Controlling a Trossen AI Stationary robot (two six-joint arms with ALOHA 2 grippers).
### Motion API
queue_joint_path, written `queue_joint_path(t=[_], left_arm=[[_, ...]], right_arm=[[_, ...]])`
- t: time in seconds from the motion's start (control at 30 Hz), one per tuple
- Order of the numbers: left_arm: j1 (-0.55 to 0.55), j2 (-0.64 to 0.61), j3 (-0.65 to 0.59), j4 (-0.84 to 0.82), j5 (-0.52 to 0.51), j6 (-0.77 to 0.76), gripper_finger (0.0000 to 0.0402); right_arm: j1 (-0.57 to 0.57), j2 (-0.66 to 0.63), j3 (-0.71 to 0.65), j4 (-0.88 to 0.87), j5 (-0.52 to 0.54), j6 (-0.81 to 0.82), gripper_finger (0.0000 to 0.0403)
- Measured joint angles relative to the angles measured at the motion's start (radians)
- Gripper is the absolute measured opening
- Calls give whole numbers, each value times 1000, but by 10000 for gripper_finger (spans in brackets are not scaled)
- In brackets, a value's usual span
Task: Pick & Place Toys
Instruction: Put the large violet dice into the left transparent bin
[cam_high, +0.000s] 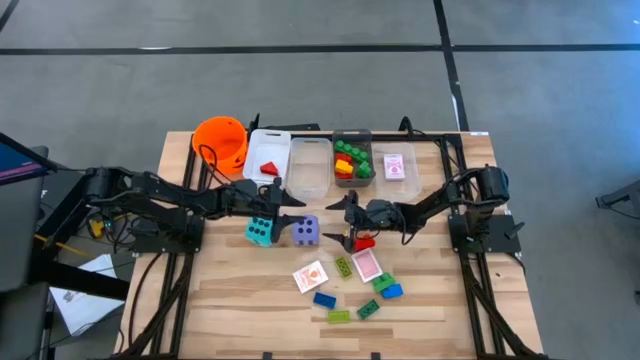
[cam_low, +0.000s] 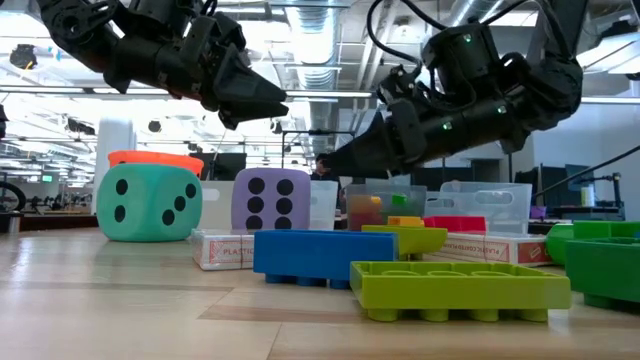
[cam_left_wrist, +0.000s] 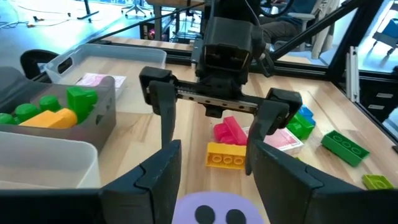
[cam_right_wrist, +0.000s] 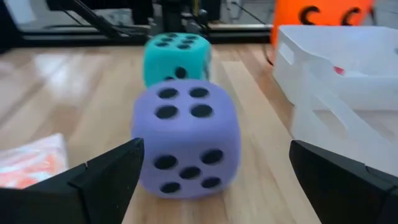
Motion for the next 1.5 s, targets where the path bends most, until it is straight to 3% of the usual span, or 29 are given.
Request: queue_joint_path(t=[0.7, 1.17, 1.5], left_arm=[[-32, 0, 0, 0, 0, 0, 182], [-33, 0, 0, -3, 0, -23, 182], [-34, 0, 0, -34, 0, -27, 182]], right_arm=[[5, 0, 126, -224, -72, -29, 395], [7, 155, 281, -304, -78, -26, 396], [8, 166, 284, -365, -119, -37, 396]])
